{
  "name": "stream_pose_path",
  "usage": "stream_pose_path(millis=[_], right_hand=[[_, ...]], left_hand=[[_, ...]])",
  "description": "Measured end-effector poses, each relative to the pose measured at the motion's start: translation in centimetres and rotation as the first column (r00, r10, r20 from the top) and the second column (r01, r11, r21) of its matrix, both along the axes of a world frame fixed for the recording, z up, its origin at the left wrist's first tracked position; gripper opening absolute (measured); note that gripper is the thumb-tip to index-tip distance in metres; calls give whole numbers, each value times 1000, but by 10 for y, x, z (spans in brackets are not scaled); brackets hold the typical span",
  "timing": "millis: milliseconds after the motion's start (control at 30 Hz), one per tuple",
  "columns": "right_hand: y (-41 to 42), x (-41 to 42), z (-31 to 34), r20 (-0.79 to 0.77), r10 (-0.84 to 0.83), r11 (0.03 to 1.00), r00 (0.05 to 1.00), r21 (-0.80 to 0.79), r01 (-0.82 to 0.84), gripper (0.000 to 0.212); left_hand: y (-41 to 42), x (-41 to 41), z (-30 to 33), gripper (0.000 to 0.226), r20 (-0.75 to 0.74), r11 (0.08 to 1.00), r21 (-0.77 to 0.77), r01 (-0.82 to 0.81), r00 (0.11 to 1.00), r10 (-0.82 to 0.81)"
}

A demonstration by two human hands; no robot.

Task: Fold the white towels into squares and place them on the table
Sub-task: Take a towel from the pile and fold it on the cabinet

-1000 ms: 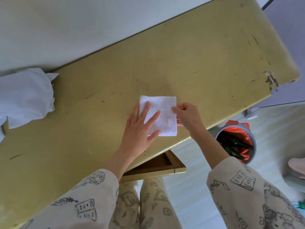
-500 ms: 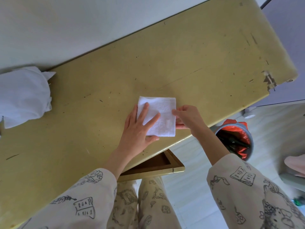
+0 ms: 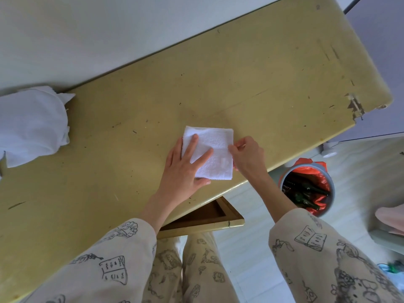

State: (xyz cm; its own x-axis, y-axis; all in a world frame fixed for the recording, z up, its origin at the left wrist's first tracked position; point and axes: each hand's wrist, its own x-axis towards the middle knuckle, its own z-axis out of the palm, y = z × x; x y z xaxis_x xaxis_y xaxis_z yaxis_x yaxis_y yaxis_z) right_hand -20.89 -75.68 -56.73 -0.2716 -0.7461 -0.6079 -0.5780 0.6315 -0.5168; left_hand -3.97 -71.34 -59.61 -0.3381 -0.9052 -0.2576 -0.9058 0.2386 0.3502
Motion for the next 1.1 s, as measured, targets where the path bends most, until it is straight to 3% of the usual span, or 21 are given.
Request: stream_pose_path(millis=[67, 100, 200, 300, 467, 867, 1100], right_hand=[[11, 9, -1, -263, 108, 956, 959, -237, -173, 22], [16, 15, -3, -375, 167, 887, 912, -346, -305, 27], [23, 30, -26, -568, 327, 720, 755, -368, -588, 41], [23, 29, -48, -583, 400, 723, 707, -273, -634, 50], [26, 27, -59, -592, 420, 700, 688, -271, -661, 55], [25, 29, -59, -631, 395, 708, 668, -255, -659, 57], [25, 31, -59, -644, 383, 714, 662, -249, -655, 58]], left_hand=[[0, -1, 1, 78, -2, 1000, 30, -3, 1000, 3], [0, -1, 1, 78, -5, 999, 39, -6, 1000, 6], [1, 0, -2, 83, -22, 1000, 11, 3, 1000, -3], [6, 6, -6, 88, -137, 1000, 13, -19, 990, 21], [18, 25, -8, 79, -306, 998, 10, -64, 950, 64], [23, 5, -12, 67, -171, 942, -55, -332, 932, 319], [28, 7, -12, 70, -129, 950, -149, -273, 958, 255]])
